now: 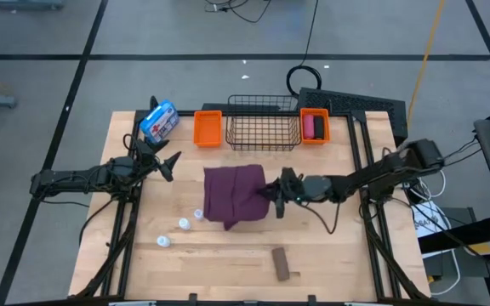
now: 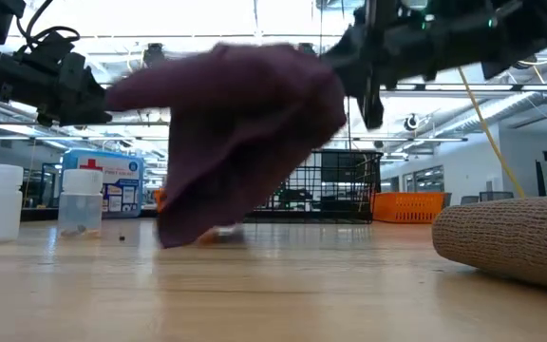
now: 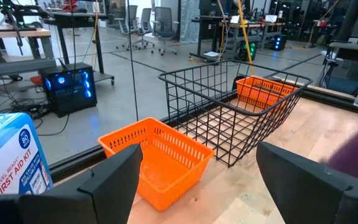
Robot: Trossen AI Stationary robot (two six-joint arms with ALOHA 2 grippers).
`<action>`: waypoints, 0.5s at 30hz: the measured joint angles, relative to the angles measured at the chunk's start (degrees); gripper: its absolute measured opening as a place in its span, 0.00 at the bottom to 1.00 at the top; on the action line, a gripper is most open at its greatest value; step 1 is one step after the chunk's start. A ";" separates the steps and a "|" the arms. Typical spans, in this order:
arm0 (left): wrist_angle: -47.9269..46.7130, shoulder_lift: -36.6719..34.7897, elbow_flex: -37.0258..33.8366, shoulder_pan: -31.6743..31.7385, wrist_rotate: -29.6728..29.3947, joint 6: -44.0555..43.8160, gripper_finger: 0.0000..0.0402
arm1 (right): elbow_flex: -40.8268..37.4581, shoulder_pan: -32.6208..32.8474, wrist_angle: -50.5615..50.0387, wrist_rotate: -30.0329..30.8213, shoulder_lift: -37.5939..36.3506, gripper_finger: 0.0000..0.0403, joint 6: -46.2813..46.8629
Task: Pick & place medical supplies in basket/bin
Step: Put the violet patient gown into the wired basket
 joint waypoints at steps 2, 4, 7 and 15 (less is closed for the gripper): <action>0.00 0.01 0.00 0.00 0.01 0.01 0.81 | 0.02 -0.46 0.04 0.02 -2.18 0.04 -2.08; 0.00 0.01 0.00 0.00 0.01 -0.01 0.81 | 0.02 -1.30 -0.01 -0.16 -4.17 0.04 -3.58; 0.00 0.00 0.00 0.01 0.01 -0.01 0.81 | 0.02 -3.08 0.09 -0.25 -6.90 0.04 -5.43; 0.00 -0.01 0.00 0.00 -0.01 -0.01 0.81 | 0.04 -10.60 0.26 -5.23 -13.01 0.04 -7.69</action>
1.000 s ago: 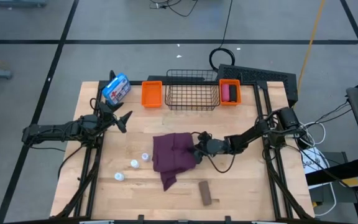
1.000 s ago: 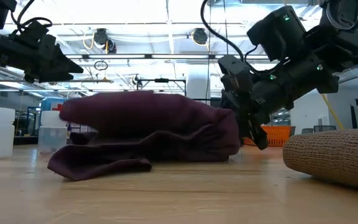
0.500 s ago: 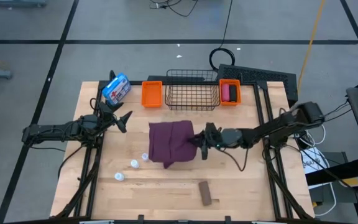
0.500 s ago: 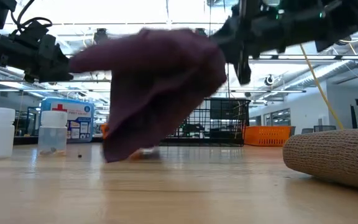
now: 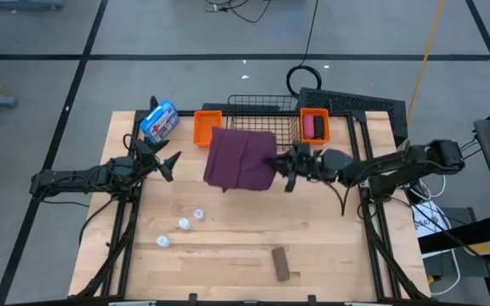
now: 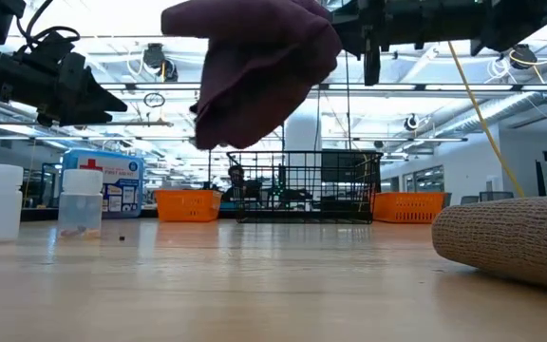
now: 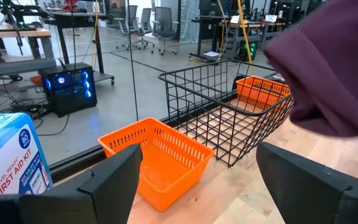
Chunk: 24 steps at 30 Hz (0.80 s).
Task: Pick & place medical supplies in basket/bin
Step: Put the violet patient gown into the wired basket
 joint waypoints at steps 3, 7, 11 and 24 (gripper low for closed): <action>0.00 -0.01 0.00 0.00 0.01 0.01 0.81 | 0.02 -3.24 0.01 -3.25 -1.32 0.04 1.17; 0.02 0.02 0.00 0.00 0.00 0.01 0.81 | 0.09 -6.94 0.20 -6.46 -2.33 0.04 2.36; 0.02 0.01 0.00 0.00 0.02 0.00 0.81 | 0.69 -10.37 -0.24 -9.18 -2.63 0.04 2.56; 0.02 0.01 0.00 0.00 0.02 -0.01 0.81 | 15.86 -22.05 -17.13 -17.07 -1.86 0.04 -1.83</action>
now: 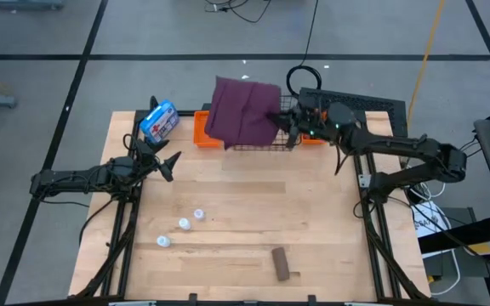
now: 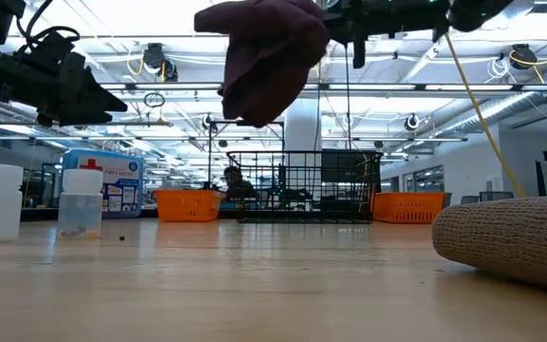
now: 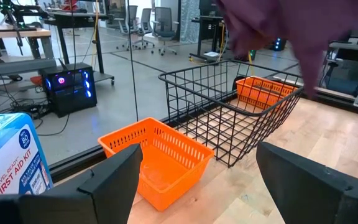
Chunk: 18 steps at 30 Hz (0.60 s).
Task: Pick & place medical supplies in basket/bin
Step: Put the violet patient gown into the wired basket
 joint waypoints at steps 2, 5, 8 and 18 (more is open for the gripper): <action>-0.01 0.01 0.00 0.02 0.00 0.00 0.81 | 2.07 -2.00 -2.57 -1.18 0.67 0.04 -0.93; -0.02 0.00 0.00 0.01 -0.01 0.01 0.81 | 4.05 -4.91 -3.15 -3.29 2.76 0.04 -0.52; -0.02 0.00 0.00 0.01 0.00 0.01 0.81 | 4.18 -7.96 -3.01 -5.69 5.33 0.04 1.84; -0.02 -0.01 0.00 0.00 0.00 0.02 0.81 | 4.18 -15.14 -7.58 -12.72 14.93 0.04 7.12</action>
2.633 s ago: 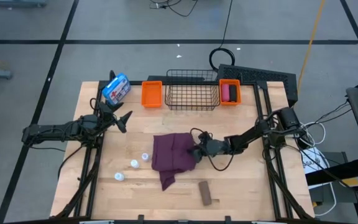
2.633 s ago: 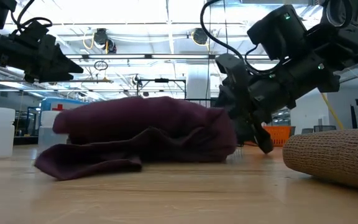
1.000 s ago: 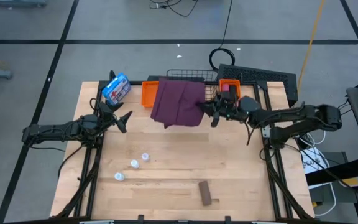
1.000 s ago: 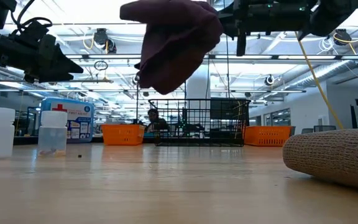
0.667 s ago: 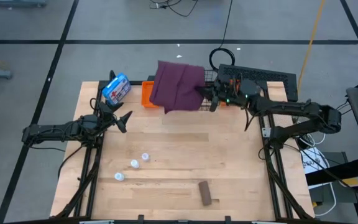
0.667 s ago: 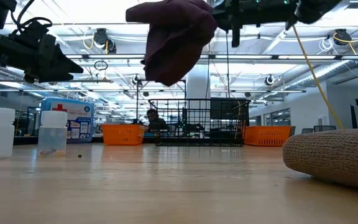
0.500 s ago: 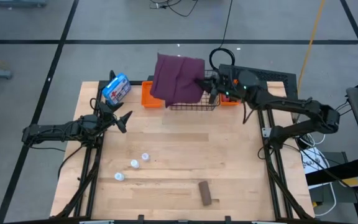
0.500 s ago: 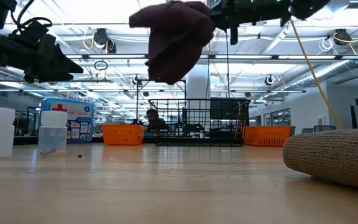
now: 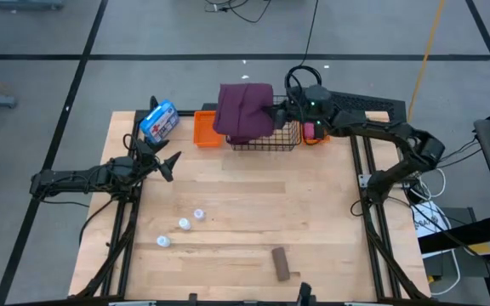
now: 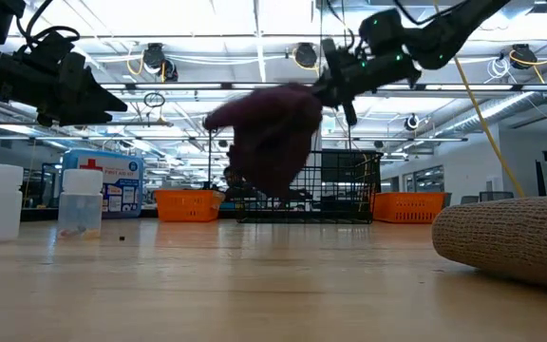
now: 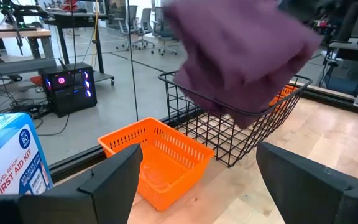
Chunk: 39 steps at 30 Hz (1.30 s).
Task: Pick & place medical supplies in basket/bin
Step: Put the violet patient gown into the wired basket
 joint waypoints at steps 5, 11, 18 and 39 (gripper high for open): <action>0.00 0.02 0.00 0.02 0.00 0.00 0.81 | 0.00 -2.41 -6.31 0.39 0.49 0.04 -1.19; 0.01 0.00 0.00 0.02 -0.01 -0.02 0.81 | 0.00 -2.67 -13.06 0.34 0.43 0.05 -3.11; 0.02 0.00 0.00 0.02 0.00 -0.02 0.81 | 0.00 -1.59 -19.00 9.12 0.36 0.06 -8.11; 0.02 0.02 0.00 0.00 0.00 -0.02 0.81 | -0.02 -1.45 -22.12 17.91 -0.72 0.42 -13.02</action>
